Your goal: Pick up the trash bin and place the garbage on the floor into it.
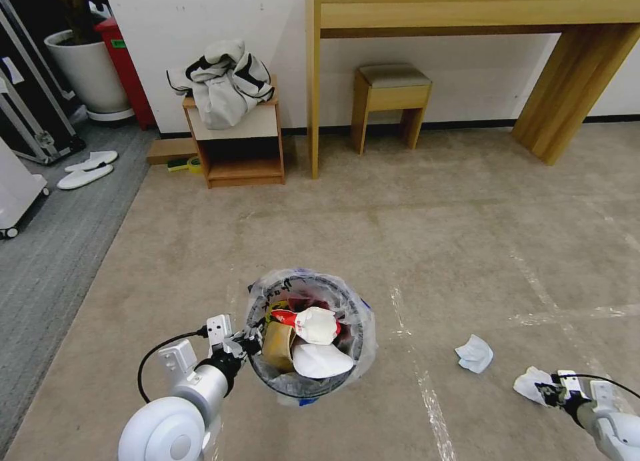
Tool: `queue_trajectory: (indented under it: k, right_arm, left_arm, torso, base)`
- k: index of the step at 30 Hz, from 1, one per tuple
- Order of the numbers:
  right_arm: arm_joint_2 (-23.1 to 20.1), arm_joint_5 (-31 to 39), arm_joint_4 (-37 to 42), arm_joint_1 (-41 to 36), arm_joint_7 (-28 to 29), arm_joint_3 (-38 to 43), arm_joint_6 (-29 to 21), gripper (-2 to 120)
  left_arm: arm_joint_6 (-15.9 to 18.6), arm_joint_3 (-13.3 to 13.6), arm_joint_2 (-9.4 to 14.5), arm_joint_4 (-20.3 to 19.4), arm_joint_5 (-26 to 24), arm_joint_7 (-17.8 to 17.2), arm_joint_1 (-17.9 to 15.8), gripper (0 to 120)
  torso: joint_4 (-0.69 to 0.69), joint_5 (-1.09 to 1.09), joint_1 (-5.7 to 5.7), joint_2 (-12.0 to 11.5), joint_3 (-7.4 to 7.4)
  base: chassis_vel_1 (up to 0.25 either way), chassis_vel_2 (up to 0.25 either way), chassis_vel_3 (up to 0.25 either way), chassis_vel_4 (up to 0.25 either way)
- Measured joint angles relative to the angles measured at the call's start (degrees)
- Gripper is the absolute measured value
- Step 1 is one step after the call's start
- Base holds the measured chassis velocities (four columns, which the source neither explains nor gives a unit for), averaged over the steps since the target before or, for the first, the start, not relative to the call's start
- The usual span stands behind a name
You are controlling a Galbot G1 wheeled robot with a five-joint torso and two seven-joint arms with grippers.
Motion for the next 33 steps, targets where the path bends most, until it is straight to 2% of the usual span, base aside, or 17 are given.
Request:
queue_trajectory:
  k: [3, 6, 7, 9, 10, 11, 14, 15, 17, 18, 33]
  right_arm:
    - [-0.04, -0.02, 0.16, -0.06, -0.16, 0.04, -0.09, 39]
    - [-0.06, -0.12, 0.41, -0.35, -0.23, 0.12, -0.49, 57]
    - [-0.06, -0.12, 0.41, -0.35, -0.23, 0.12, -0.49, 57]
    - [-0.09, -0.49, 0.44, -0.59, -0.29, 0.17, -0.77, 67]
    - [-0.09, -0.49, 0.44, -0.59, -0.29, 0.17, -0.77, 67]
    - [-0.12, -0.92, 0.39, -0.75, -0.3, 0.33, -0.93, 74]
    - [-0.12, -1.26, 0.35, -0.89, -0.26, 0.49, -1.13, 80]
    - [-0.16, -1.44, 0.35, -1.04, -0.23, 0.62, -1.58, 89]
    - [-0.2, -1.5, 0.35, -1.09, -0.22, 0.63, -1.76, 92]
    - [-0.3, -1.58, 0.33, -1.12, -0.1, 0.64, -2.34, 98]
    - [-0.01, 1.58, -2.82, 3.9, 3.11, -2.59, -6.24, 100]
  left_arm:
    - [-0.01, -0.01, 0.02, 0.05, 0.02, 0.03, 0.0, 1]
    - [-0.02, -0.01, 0.04, 0.11, 0.03, 0.05, -0.08, 1]
    - [-0.02, -0.01, 0.04, 0.11, 0.03, 0.05, -0.08, 1]
    - [-0.04, -0.02, 0.04, 0.18, 0.03, 0.05, -0.12, 1]
    - [-0.04, -0.02, 0.04, 0.18, 0.03, 0.05, -0.12, 1]
    - [-0.05, -0.03, 0.05, 0.24, 0.03, 0.05, -0.14, 1]
    - [-0.06, -0.04, 0.05, 0.34, 0.03, 0.06, -0.19, 1]
    - [-0.07, -0.05, 0.05, 0.38, 0.02, 0.06, -0.25, 1]
    - [-0.09, -0.06, 0.05, 0.42, 0.02, 0.06, -0.28, 1]
    - [-0.12, -0.08, 0.05, 0.5, 0.02, 0.06, -0.31, 1]
    - [-0.15, -0.12, 0.07, 0.79, -0.07, 0.06, -0.5, 1]
  torso:
    - [0.0, 0.0, 0.0, 0.0, 0.0]
    - [0.0, 0.0, 0.0, 0.0, 0.0]
    - [0.0, 0.0, 0.0, 0.0, 0.0]
    - [0.0, 0.0, 0.0, 0.0, 0.0]
    - [0.0, 0.0, 0.0, 0.0, 0.0]
    - [0.0, 0.0, 0.0, 0.0, 0.0]
    - [0.0, 0.0, 0.0, 0.0, 0.0]
    - [0.0, 0.0, 0.0, 0.0, 0.0]
    - [0.0, 0.0, 0.0, 0.0, 0.0]
    - [0.0, 0.0, 0.0, 0.0, 0.0]
    - [0.0, 0.0, 0.0, 0.0, 0.0]
  base:
    - [0.0, 0.0, 0.0, 0.0]
    - [0.0, 0.0, 0.0, 0.0]
    - [0.0, 0.0, 0.0, 0.0]
    - [0.0, 0.0, 0.0, 0.0]
    - [0.0, 0.0, 0.0, 0.0]
    - [0.0, 0.0, 0.0, 0.0]
    - [0.0, 0.0, 0.0, 0.0]
    - [0.0, 0.0, 0.0, 0.0]
    - [0.0, 0.0, 0.0, 0.0]
    - [0.0, 0.0, 0.0, 0.0]
    - [0.0, 0.0, 0.0, 0.0]
